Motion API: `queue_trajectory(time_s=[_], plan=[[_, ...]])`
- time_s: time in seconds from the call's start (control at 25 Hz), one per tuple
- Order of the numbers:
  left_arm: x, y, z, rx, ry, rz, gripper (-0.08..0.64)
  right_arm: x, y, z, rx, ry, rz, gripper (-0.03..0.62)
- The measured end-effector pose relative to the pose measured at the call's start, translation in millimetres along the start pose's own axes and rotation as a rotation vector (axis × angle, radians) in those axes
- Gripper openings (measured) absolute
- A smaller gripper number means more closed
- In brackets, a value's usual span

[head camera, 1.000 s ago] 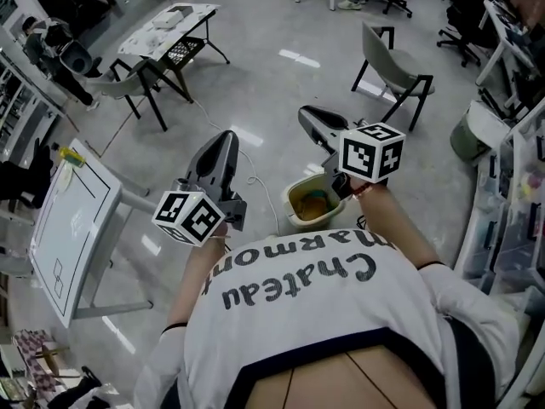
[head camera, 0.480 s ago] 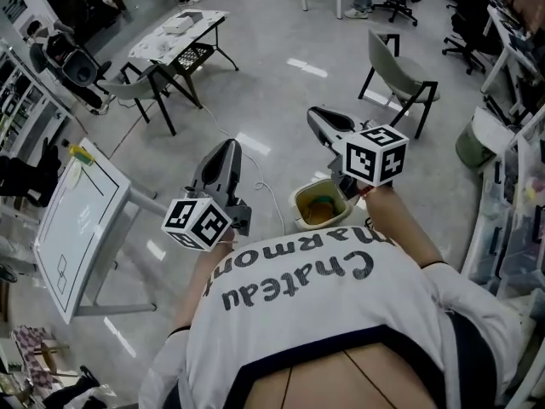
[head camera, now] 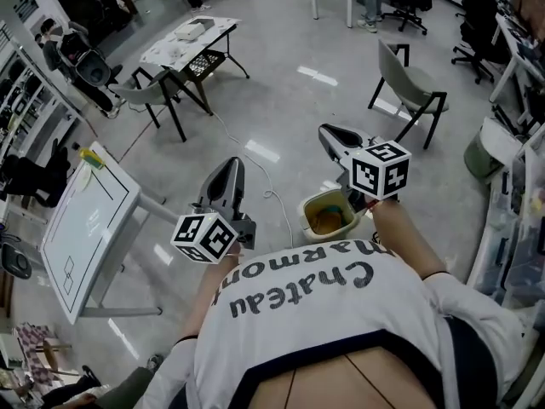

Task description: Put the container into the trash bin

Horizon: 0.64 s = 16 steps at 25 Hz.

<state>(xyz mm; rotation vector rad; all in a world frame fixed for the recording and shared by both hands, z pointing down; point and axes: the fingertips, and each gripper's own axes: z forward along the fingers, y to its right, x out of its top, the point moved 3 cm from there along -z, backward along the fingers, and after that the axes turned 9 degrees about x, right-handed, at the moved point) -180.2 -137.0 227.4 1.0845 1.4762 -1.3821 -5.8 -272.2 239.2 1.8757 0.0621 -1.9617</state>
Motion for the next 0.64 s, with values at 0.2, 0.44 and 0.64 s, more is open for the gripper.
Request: queue_trajectory(time_s=[0.2, 0.44, 0.64], plan=[[-8.9, -5.2, -3.7, 0.022, -0.004, -0.014, 0.023, -12.2, 3.5, 0.3, -0.002, -0.02, 0.017, 0.038], [-19.3, -9.8, -4.8, 0.04, -0.031, -0.027, 0.023, -24.7, 9.3, 6.4, 0.004, -0.041, 0.037, 0.038], [-23.7, -19.2, -4.2, 0.058, -0.038, -0.036, 0.023, -33.9, 13.9, 14.2, 0.0, -0.056, 0.054, 0.038]])
